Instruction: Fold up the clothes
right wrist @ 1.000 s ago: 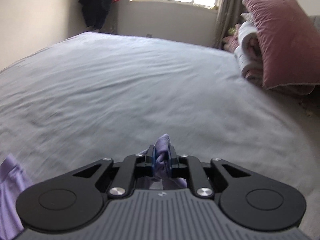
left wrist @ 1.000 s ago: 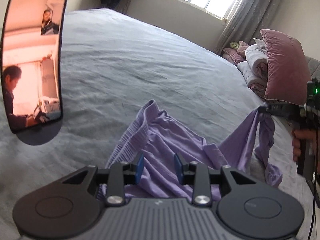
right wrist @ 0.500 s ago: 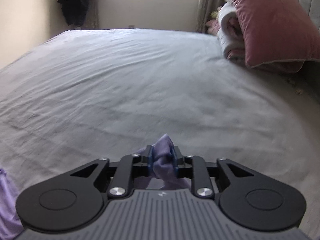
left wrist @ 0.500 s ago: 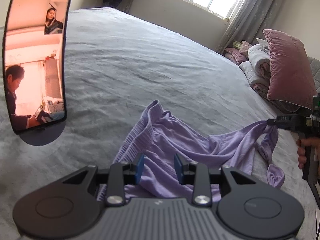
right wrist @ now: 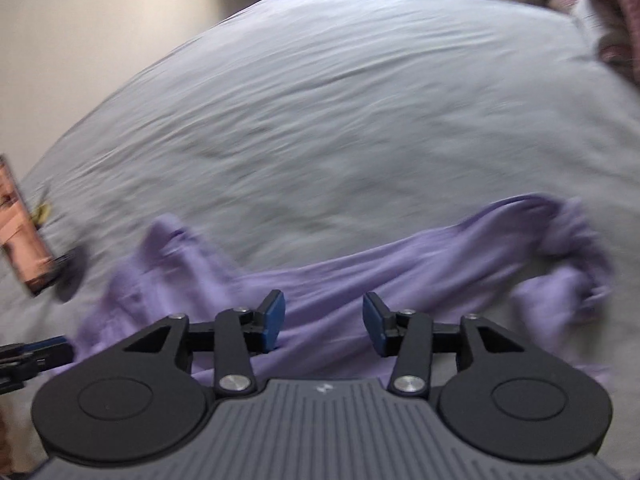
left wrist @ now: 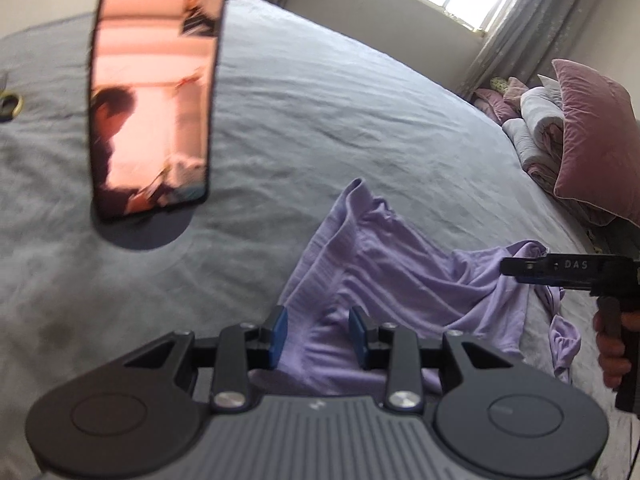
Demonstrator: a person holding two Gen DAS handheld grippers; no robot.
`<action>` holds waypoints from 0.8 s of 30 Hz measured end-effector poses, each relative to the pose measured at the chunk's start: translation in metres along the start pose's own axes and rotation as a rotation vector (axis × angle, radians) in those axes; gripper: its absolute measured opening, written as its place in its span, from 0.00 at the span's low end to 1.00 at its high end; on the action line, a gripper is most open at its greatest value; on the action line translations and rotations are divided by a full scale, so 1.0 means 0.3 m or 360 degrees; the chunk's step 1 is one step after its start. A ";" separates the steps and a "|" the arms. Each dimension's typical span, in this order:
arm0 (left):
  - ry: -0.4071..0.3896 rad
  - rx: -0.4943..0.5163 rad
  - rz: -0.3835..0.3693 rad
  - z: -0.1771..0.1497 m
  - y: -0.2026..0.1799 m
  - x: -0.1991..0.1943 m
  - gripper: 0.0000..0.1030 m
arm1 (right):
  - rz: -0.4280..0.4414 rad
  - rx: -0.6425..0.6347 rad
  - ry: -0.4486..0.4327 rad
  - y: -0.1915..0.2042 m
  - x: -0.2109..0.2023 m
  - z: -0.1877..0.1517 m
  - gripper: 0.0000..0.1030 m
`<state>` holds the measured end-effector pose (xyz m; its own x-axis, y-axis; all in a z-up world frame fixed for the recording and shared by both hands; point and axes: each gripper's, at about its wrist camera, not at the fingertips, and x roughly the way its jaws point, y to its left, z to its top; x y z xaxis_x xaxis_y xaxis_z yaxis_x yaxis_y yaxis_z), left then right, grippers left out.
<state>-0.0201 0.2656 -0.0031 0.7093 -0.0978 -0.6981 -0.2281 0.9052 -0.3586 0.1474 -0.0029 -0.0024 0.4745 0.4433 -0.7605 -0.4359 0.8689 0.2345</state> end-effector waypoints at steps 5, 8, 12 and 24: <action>0.0027 -0.0032 0.0004 -0.013 0.046 -0.009 0.33 | 0.0032 -0.0100 0.0059 0.115 0.072 0.000 0.49; 0.0046 -0.0050 0.0023 -0.015 0.072 -0.008 0.33 | -0.0048 -0.0152 0.0094 0.145 0.121 -0.003 0.10; 0.0062 -0.0073 -0.0001 -0.013 0.096 -0.005 0.33 | -0.0132 -0.0213 0.0014 0.159 0.145 0.013 0.03; 0.0070 -0.0077 -0.0031 -0.007 0.103 -0.001 0.33 | -0.0380 -0.0252 -0.0299 0.160 0.149 0.164 0.03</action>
<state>-0.0288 0.2926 -0.0152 0.6841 -0.1343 -0.7169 -0.2474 0.8819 -0.4013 0.1853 0.0693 0.0047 0.7038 0.2769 -0.6543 -0.4016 0.9147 -0.0449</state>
